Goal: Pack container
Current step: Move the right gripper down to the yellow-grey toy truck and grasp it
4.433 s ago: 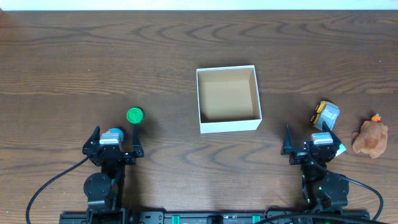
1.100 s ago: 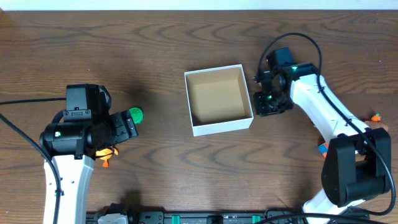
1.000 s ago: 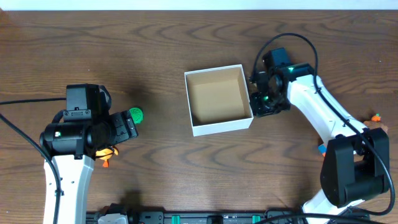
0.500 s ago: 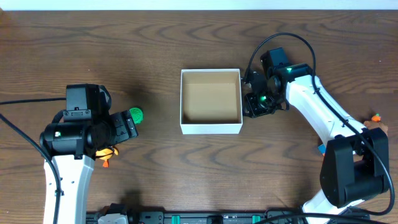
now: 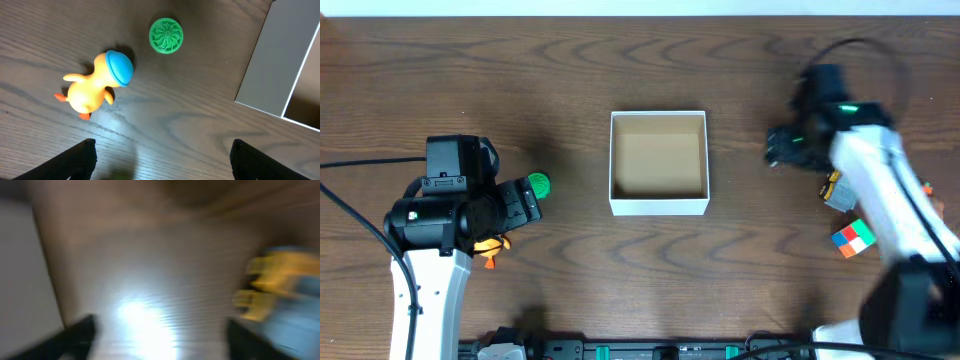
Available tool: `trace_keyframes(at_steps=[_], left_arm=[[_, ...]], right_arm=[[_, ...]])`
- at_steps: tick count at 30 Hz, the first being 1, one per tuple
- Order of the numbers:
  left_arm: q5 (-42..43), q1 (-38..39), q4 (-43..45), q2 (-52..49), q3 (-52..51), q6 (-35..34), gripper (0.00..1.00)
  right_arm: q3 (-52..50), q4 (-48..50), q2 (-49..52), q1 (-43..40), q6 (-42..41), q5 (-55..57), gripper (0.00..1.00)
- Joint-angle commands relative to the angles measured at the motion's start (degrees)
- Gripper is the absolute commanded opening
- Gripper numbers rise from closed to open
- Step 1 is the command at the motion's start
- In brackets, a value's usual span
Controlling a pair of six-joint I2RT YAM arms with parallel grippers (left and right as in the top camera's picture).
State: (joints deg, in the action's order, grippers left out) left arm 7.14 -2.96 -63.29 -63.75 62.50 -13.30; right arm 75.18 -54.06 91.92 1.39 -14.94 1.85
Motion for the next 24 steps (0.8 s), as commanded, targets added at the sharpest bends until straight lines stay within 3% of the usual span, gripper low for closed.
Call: trace_keyframes(at_steps=[1, 9, 24], left_arm=[[-0.3, -0.3, -0.2, 0.1, 1.1, 0.1, 0.86], [-0.3, -0.3, 0.8, 0.1, 1.1, 0.1, 0.86], [-0.3, -0.3, 0.8, 0.1, 1.0, 0.1, 0.86]], right_arm=[[2.0, 0.1, -8.1, -7.1, -3.8, 3.7, 0.99], [0.4, -3.1, -9.3, -21.7, -10.8, 2.4, 0.99], [-0.2, -4.8, 10.2, -21.5, -6.2, -3.0, 0.99]])
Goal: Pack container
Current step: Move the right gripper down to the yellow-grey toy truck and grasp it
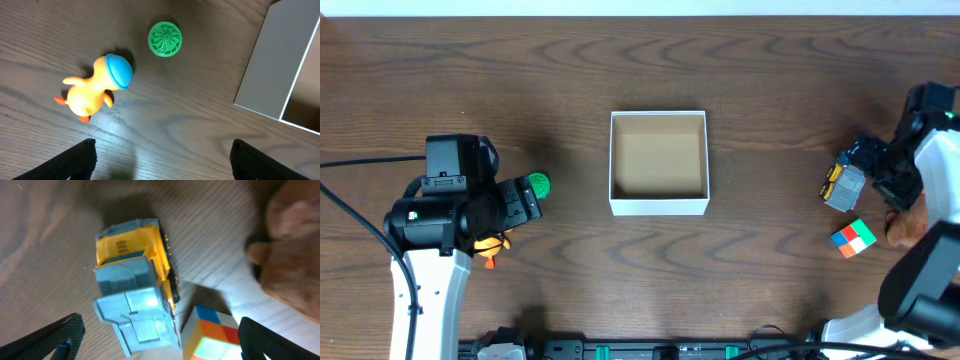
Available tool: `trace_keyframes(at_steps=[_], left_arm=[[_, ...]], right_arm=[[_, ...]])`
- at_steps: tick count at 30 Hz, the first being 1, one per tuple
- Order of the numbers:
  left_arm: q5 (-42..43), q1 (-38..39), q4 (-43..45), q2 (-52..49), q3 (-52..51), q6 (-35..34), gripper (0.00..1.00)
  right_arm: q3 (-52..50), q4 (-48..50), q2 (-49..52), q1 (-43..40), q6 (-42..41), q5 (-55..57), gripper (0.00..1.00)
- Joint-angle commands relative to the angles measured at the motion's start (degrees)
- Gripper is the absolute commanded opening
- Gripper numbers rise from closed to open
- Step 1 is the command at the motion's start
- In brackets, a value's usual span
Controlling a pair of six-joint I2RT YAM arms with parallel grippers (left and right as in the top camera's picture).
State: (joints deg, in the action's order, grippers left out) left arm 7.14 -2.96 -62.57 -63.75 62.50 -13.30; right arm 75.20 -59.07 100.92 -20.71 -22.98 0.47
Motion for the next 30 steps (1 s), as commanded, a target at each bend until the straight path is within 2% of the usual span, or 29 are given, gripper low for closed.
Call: trace_keyframes(at_steps=[1, 13, 27, 30], left_arm=[[-0.3, -0.3, 0.0, 0.1, 1.0, 0.1, 0.86], [-0.3, -0.3, 0.0, 0.1, 1.0, 0.1, 0.86], [-0.3, -0.3, 0.0, 0.1, 1.0, 0.1, 0.86], [-0.3, -0.3, 0.1, 0.1, 1.0, 0.1, 0.86]], right_arm=[[-0.3, 0.3, 1.6, 0.9, 2.3, -1.6, 0.99], [-0.4, 1.4, 4.2, 4.6, 5.3, -1.5, 0.99], [-3.8, 5.7, 4.2, 4.7, 10.0, -1.4, 0.99], [-4.2, 6.2, 4.2, 4.7, 10.0, -1.4, 0.97]])
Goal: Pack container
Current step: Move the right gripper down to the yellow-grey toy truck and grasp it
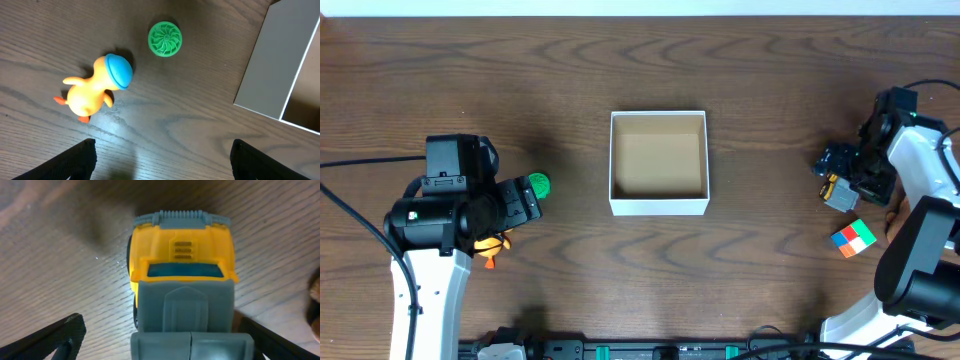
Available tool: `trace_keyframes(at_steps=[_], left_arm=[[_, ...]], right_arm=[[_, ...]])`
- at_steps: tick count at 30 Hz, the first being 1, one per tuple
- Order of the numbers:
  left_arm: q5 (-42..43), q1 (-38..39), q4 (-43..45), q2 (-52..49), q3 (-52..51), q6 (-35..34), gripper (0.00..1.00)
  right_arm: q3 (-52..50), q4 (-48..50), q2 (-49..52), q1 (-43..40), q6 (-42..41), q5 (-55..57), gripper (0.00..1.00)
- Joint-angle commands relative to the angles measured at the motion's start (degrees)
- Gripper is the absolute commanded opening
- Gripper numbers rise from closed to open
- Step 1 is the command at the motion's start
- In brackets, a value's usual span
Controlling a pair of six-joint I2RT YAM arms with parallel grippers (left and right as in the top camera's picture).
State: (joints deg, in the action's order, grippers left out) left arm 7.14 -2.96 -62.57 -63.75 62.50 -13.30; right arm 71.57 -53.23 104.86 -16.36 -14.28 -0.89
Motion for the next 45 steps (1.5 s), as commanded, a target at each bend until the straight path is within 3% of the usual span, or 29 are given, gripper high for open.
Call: trace_keyframes(at_steps=[1, 22, 29, 38, 43, 45], left_arm=[[-0.3, -0.3, 0.1, 0.1, 1.0, 0.1, 0.86], [-0.3, -0.3, 0.1, 0.1, 1.0, 0.1, 0.86], [-0.3, -0.3, 0.1, 0.1, 1.0, 0.1, 0.86], [-0.3, -0.3, 0.1, 0.1, 1.0, 0.1, 0.86], [-0.3, -0.3, 0.1, 0.1, 1.0, 0.1, 0.86], [-0.3, -0.3, 0.1, 0.1, 1.0, 0.1, 0.86]], right_arm=[[-0.6, 0.4, 0.3, 0.3, 1.3, 0.0, 0.96], [-0.6, 0.1, 0.3, 0.3, 1.3, 0.0, 0.63], [-0.6, 0.1, 0.3, 0.3, 1.3, 0.0, 0.47], [-0.6, 0.1, 0.3, 0.3, 1.3, 0.0, 0.42], [-0.6, 0.1, 0.3, 0.3, 1.3, 0.0, 0.24], [-0.5, 0.1, 0.3, 0.3, 1.3, 0.0, 0.05]])
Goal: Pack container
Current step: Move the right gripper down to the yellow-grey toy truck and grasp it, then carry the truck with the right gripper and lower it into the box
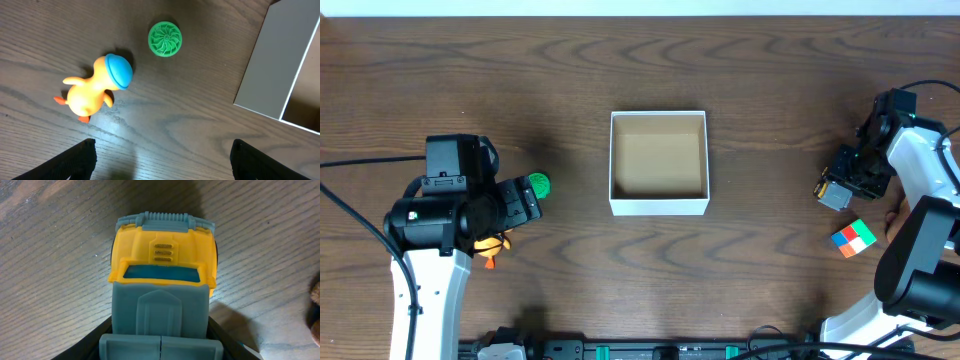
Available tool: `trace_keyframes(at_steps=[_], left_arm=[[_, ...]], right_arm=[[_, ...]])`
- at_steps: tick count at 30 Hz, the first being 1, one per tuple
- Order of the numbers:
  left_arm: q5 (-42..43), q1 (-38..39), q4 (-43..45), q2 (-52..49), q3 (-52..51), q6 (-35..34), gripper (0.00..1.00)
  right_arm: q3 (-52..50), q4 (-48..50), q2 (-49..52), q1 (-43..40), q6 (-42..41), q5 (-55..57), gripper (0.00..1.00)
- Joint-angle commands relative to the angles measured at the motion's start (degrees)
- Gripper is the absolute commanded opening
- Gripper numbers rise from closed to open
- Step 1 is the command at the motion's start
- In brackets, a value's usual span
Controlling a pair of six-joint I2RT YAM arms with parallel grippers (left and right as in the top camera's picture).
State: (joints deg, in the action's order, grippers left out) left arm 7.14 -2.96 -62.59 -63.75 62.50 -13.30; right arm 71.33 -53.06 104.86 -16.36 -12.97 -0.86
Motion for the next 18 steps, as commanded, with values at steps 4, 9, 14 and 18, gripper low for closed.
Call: trace_keyframes(at_steps=[4, 9, 14, 18], left_arm=[[-0.3, -0.3, 0.1, 0.1, 1.0, 0.1, 0.86], [-0.3, -0.3, 0.1, 0.1, 1.0, 0.1, 0.86], [-0.3, -0.3, 0.1, 0.1, 1.0, 0.1, 0.86], [-0.3, -0.3, 0.1, 0.1, 1.0, 0.1, 0.86]], right_arm=[[0.2, -0.3, -0.5, 0.6, -0.3, 0.0, 0.01], [3.4, -2.2, -6.7, 4.9, 0.1, 0.5, 0.01], [8.0, -3.5, -16.0, 15.9, -0.1, 0.4, 0.01], [9.3, -0.4, -20.4, 28.7, -5.4, 0.8, 0.01]])
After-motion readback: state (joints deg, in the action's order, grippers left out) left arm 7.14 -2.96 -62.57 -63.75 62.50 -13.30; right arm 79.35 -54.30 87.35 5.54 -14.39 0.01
